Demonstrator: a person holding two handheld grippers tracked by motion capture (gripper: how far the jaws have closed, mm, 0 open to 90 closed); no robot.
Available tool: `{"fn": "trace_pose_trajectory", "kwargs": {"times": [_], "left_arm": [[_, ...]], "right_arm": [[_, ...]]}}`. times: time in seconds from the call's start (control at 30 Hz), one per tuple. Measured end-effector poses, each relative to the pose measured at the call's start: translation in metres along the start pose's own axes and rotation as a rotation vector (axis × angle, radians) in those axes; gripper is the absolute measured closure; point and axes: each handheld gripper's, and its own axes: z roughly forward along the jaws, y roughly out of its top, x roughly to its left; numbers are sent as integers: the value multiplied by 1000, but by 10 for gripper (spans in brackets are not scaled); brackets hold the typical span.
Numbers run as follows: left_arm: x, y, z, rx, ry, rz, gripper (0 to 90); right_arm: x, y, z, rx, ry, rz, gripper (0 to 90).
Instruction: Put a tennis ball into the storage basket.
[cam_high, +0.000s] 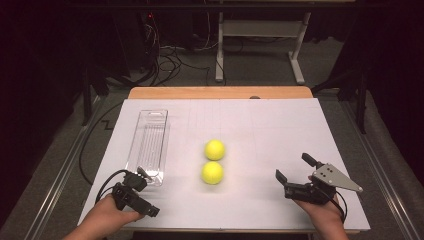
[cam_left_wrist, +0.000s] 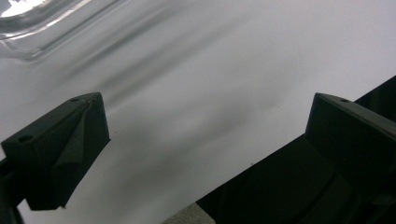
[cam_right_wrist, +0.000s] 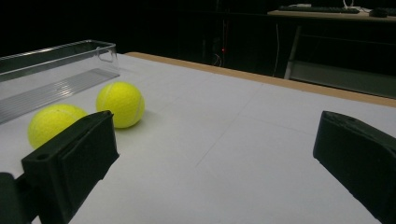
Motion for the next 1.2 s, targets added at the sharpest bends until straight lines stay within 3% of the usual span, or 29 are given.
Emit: {"fn": "trace_pose_trajectory", "kwargs": {"times": [0.67, 1.2], "left_arm": [[-37, 19, 5, 23, -34, 97, 7], [-58, 35, 8, 35, -63, 159, 7]], "right_arm": [[0, 1, 0, -5, 1, -1, 1], [0, 1, -1, -7, 5, -3, 1]]}}
